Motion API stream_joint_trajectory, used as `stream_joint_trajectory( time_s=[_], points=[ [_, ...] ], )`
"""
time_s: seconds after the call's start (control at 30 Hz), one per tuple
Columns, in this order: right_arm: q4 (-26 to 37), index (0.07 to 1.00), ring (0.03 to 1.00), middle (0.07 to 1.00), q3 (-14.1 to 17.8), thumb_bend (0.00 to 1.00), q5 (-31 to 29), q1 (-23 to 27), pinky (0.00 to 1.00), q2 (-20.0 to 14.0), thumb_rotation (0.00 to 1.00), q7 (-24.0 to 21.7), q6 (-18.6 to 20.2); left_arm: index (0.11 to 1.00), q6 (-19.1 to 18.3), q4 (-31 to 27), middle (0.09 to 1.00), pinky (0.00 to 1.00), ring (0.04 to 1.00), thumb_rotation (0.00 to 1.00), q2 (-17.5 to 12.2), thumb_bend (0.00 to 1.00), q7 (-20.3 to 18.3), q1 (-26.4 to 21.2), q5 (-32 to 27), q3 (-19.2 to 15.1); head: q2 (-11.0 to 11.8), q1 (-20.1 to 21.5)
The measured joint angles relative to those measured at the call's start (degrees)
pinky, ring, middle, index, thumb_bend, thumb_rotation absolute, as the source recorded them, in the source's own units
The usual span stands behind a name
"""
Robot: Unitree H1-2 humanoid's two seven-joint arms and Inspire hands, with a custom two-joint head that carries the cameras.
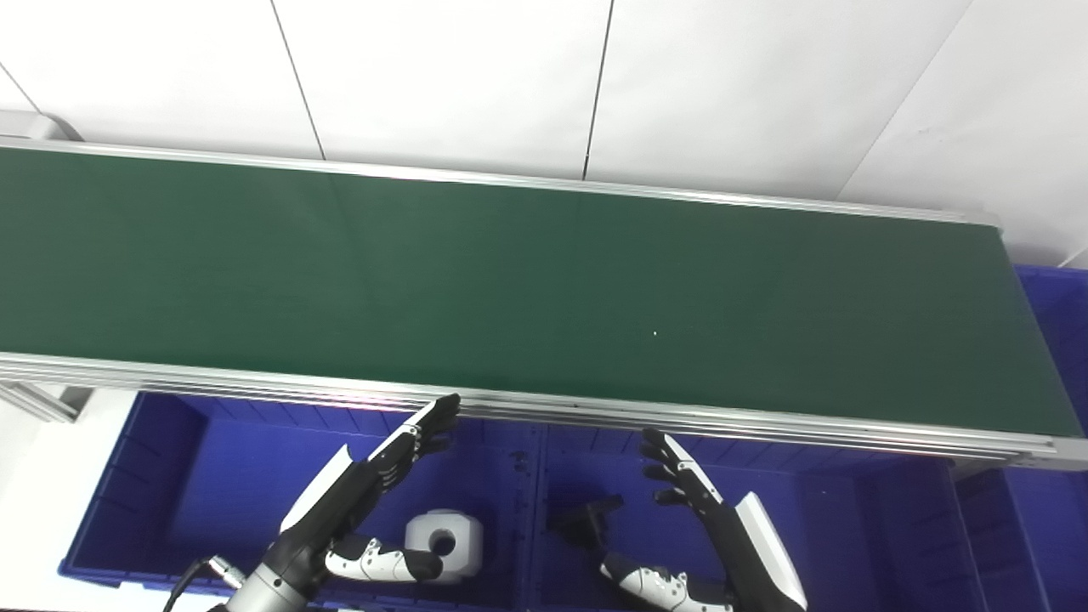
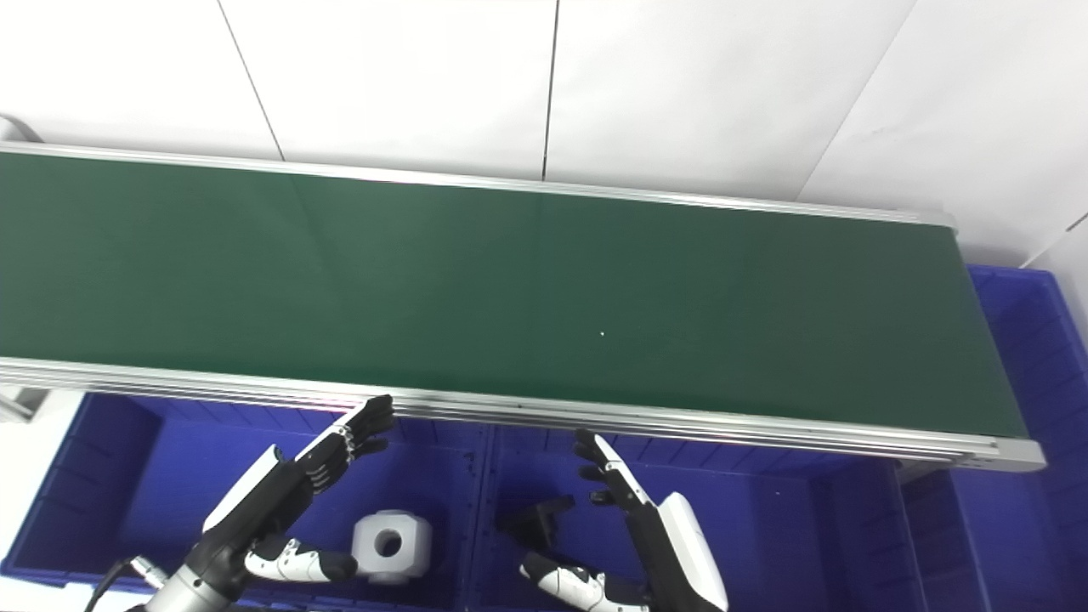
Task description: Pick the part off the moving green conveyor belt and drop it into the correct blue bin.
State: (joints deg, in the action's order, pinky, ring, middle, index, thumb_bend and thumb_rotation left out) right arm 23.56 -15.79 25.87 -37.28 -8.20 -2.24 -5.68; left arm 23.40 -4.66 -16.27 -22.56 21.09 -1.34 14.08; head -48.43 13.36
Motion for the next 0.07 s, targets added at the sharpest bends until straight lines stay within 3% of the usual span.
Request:
stream_joint_trajectory(
  time_s=[0.07],
  points=[
    [-0.83,0.955,0.876,0.921,-0.02,0.77,0.46,0.89,0.80,0.32,0.52,0.01,0.00,0.978,0.67,0.31,0.982,0.91,0.954,0.58,0.01,0.73,0.03,-0.04,0.10,-0.01,0.35,0.00]
  ],
)
